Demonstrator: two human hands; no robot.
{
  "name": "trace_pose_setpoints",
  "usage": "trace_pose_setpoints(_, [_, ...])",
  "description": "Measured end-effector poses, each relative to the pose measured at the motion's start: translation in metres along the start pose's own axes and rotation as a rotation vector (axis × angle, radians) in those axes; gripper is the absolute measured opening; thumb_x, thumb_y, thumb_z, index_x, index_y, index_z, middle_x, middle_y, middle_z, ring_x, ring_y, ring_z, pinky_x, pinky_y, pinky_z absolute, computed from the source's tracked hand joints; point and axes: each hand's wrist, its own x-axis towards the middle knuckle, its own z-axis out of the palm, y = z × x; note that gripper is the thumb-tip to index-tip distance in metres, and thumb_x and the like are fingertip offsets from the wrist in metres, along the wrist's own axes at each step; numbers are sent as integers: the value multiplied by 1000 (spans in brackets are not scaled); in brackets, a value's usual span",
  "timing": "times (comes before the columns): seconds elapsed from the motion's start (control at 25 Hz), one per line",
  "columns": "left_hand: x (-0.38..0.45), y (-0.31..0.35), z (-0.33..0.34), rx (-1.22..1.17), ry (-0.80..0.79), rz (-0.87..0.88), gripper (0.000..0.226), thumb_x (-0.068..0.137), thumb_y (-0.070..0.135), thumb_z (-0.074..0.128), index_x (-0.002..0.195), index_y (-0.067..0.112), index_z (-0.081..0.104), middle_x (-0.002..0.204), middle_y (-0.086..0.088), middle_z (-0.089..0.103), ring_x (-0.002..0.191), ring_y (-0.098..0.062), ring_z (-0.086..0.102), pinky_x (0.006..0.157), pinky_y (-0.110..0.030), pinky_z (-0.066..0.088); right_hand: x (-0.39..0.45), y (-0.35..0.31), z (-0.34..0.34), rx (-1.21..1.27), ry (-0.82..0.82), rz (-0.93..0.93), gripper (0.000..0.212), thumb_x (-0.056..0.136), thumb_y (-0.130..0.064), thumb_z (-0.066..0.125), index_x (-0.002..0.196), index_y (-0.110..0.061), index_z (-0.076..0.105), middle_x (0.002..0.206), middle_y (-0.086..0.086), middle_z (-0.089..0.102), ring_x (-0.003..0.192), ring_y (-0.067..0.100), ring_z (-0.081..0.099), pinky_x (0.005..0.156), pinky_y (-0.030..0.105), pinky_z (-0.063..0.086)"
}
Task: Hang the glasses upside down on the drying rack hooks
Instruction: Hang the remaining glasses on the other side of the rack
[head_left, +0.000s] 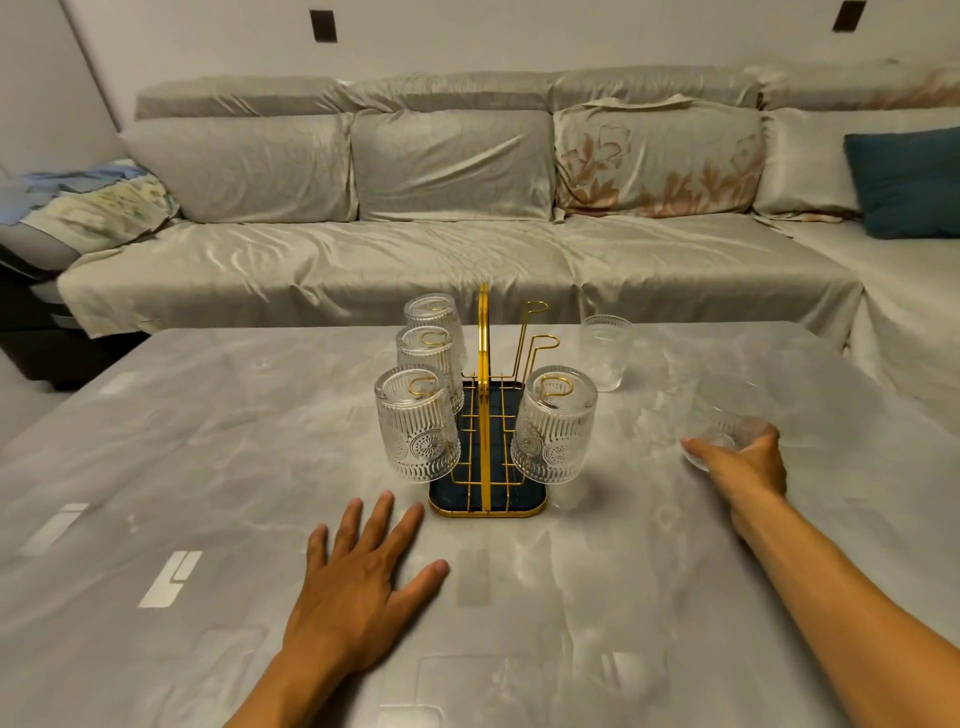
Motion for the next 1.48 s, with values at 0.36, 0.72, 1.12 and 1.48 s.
trace_pose_setpoints(0.36, [0, -1, -1, -22, -7, -6, 78, 72, 89, -1, 143, 56, -7, 158, 15, -16, 146, -16, -20, 116, -49, -14, -30, -94, -47, -65, -83, -360, 81, 54, -50, 85, 121, -22, 51, 118, 8, 60, 97, 27, 59, 77, 41, 52])
trace_pose_setpoints(0.72, [-2, 1, -3, -41, -24, -14, 80, 69, 89, -5, 142, 56, -11, 159, 14, -17, 145, -17, -22, 116, -50, -16, -83, -228, -9, -85, -56, -709, 61, 59, -55, 80, 110, -25, 64, 109, 6, 68, 92, 21, 62, 79, 40, 55])
trace_pose_setpoints(1.12, [0, 1, -3, -38, -20, -13, 82, 69, 89, -4, 144, 54, -9, 159, 12, -16, 145, -19, -22, 115, -51, -17, -88, -204, 55, -283, -155, -803, 60, 64, -48, 81, 114, -19, 66, 114, 8, 70, 102, 25, 63, 83, 36, 52])
trace_pose_setpoints(1.48, [-1, 2, -5, -39, -24, -10, 81, 71, 88, -2, 145, 53, -8, 160, 12, -15, 145, -19, -22, 116, -52, -14, -84, -192, 75, -463, -255, -712, 60, 60, -37, 85, 113, -20, 64, 117, 8, 65, 103, 28, 59, 80, 41, 53])
